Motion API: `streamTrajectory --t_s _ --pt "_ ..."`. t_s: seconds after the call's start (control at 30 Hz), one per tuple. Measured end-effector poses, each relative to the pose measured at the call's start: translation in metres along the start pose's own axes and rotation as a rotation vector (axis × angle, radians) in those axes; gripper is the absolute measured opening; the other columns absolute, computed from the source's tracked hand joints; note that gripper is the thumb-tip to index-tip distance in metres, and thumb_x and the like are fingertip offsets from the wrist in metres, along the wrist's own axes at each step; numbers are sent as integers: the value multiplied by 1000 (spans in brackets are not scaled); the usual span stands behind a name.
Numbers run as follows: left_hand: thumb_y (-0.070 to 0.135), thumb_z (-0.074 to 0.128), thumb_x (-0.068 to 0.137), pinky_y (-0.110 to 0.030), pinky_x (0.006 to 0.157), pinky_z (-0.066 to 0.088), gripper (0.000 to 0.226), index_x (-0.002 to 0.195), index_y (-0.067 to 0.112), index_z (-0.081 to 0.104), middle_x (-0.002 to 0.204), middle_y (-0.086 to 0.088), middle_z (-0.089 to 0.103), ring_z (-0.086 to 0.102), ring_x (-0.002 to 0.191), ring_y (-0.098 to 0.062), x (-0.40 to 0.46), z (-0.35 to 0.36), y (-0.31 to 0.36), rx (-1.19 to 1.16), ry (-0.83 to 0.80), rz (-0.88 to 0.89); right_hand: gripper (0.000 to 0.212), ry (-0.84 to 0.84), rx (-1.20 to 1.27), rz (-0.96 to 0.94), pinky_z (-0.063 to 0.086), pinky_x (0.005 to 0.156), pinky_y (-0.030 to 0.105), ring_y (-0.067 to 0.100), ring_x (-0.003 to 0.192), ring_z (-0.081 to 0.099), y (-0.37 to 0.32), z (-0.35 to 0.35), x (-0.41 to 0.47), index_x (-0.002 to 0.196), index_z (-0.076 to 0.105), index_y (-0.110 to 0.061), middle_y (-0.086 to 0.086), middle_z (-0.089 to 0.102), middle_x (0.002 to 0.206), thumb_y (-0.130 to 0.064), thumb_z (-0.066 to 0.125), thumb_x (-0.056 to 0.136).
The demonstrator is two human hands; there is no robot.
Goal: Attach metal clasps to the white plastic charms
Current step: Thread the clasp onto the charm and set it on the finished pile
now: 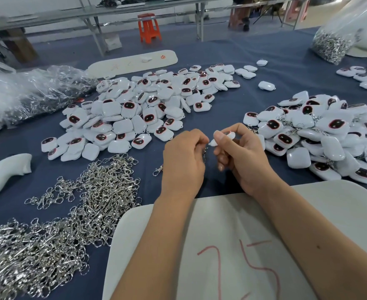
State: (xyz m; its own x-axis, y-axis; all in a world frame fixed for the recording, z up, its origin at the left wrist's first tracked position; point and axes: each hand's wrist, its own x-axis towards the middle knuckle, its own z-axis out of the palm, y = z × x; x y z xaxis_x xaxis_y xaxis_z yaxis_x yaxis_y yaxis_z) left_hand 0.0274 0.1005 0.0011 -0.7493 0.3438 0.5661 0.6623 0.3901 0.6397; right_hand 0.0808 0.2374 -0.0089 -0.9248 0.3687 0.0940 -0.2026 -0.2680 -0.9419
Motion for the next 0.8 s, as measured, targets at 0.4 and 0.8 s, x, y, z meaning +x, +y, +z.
streamTrajectory --t_s 0.4,0.8 --pt "3 70 93 -26 77 54 13 94 15 74 88 -2 76 66 79 -7 -6 19 12 -643 63 -498 11 -76 193 -12 47 55 26 13 58 49 -2 -4 3 111 63 -9 7 62 74 -10 59 102" --pt "0 61 98 -37 73 51 10 97 2 71 82 -14 72 60 71 -29 -6 19 18 -1001 81 -726 11 -71 215 -21 49 56 27 15 59 49 -3 0 1 115 59 -6 8 62 75 -5 58 104"
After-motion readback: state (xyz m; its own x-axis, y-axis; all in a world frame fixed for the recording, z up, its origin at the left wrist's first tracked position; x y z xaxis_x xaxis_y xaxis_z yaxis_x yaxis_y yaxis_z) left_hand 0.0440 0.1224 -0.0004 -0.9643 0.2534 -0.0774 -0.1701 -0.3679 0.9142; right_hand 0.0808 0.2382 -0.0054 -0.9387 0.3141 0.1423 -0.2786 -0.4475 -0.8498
